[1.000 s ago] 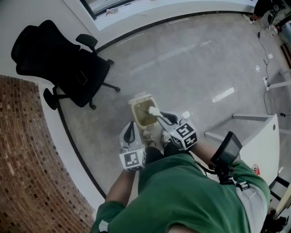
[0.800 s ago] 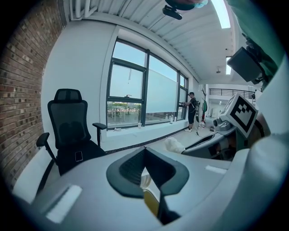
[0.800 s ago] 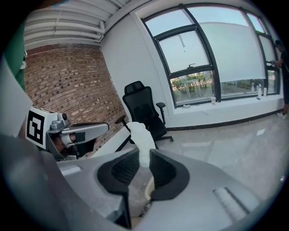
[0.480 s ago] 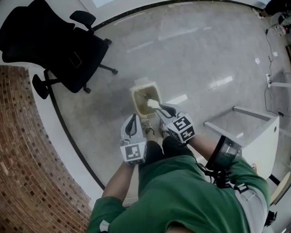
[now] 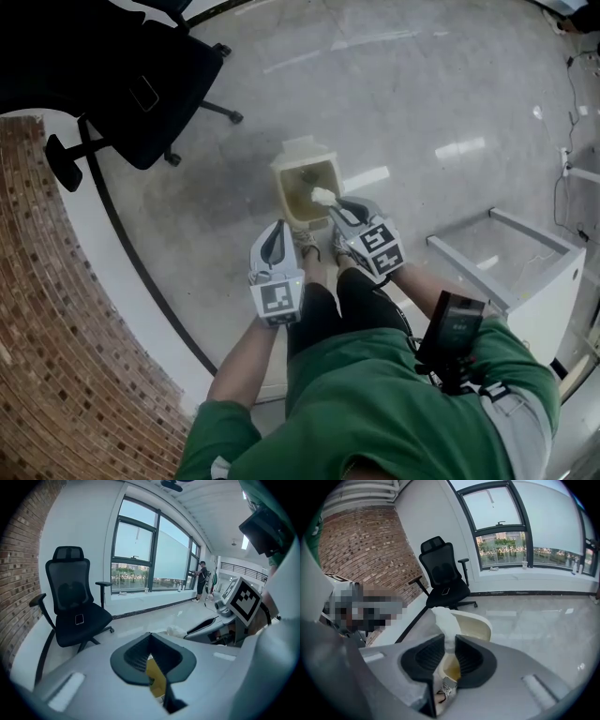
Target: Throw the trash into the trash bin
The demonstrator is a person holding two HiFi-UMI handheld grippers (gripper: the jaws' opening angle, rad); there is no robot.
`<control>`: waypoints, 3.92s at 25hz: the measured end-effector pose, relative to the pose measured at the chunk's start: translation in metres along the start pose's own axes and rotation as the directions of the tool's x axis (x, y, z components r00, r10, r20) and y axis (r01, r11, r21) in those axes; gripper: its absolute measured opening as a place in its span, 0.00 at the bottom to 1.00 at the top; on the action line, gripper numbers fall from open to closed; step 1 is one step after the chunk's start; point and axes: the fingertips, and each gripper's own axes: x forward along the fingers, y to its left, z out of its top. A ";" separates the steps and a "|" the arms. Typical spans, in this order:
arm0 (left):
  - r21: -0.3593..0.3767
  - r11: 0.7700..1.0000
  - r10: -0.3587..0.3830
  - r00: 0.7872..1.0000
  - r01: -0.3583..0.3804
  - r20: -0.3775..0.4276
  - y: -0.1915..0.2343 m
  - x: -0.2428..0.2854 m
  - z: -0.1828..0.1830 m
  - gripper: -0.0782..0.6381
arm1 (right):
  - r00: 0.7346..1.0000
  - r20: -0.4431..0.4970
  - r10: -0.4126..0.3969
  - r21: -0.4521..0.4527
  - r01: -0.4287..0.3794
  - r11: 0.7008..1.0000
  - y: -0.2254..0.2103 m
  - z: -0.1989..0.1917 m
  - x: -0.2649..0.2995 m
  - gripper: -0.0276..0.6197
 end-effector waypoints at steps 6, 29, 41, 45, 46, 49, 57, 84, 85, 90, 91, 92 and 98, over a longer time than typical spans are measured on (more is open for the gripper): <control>-0.004 1.000 -0.005 0.999 0.005 -0.037 0.006 0.026 -0.038 0.12 | 0.999 -0.045 0.002 -0.001 -0.002 1.000 -0.013 -0.030 0.036 0.15; -0.042 0.999 -0.011 0.992 0.006 -0.123 0.026 0.096 -0.165 0.12 | 0.972 -0.223 -0.075 -0.124 0.048 0.991 -0.054 -0.138 0.161 0.15; -0.021 1.000 -0.022 0.986 0.019 -0.163 0.035 0.108 -0.209 0.12 | 0.948 -0.298 -0.112 -0.201 0.052 0.978 -0.051 -0.164 0.209 0.16; -0.060 0.998 -0.026 0.987 0.017 -0.156 0.040 0.109 -0.214 0.12 | 0.937 -0.328 -0.117 -0.207 0.050 0.977 -0.050 -0.171 0.222 0.16; -0.069 0.997 -0.027 0.987 0.016 -0.160 0.041 0.109 -0.215 0.12 | 0.933 -0.339 -0.117 -0.209 0.047 0.977 -0.049 -0.173 0.225 0.16; -0.067 0.998 -0.025 0.987 0.014 -0.159 0.047 0.110 -0.220 0.12 | 0.924 -0.363 -0.121 -0.210 0.045 0.977 -0.050 -0.179 0.233 0.16; -0.056 0.998 -0.022 0.989 0.013 -0.149 0.058 0.110 -0.230 0.12 | 0.916 -0.388 -0.100 -0.198 0.023 0.980 -0.047 -0.181 0.245 0.20; -0.003 1.000 -0.029 0.996 0.028 -0.090 0.037 0.085 -0.114 0.12 | 0.956 -0.270 -0.115 -0.213 0.057 0.975 -0.032 -0.079 0.132 0.17; 0.006 1.000 -0.029 0.996 0.030 -0.084 0.034 0.082 -0.106 0.12 | 0.958 -0.266 -0.111 -0.209 0.055 0.976 -0.029 -0.074 0.124 0.17; 0.045 0.998 -0.035 0.998 0.038 -0.054 0.024 0.064 -0.074 0.12 | 0.974 -0.203 -0.099 -0.199 0.058 0.978 -0.014 -0.035 0.082 0.14; 0.056 0.998 -0.038 0.998 0.041 -0.045 0.021 0.061 -0.066 0.12 | 0.977 -0.185 -0.102 -0.200 0.064 0.978 -0.012 -0.025 0.073 0.13; 0.066 0.997 -0.040 0.999 0.042 -0.031 0.019 0.056 -0.057 0.12 | 0.980 -0.168 -0.105 -0.202 0.070 0.977 -0.010 -0.016 0.063 0.12; 0.085 0.996 -0.037 0.999 0.033 0.038 0.006 0.025 0.007 0.12 | 0.993 -0.069 -0.100 -0.204 0.084 0.975 0.005 0.035 0.003 0.10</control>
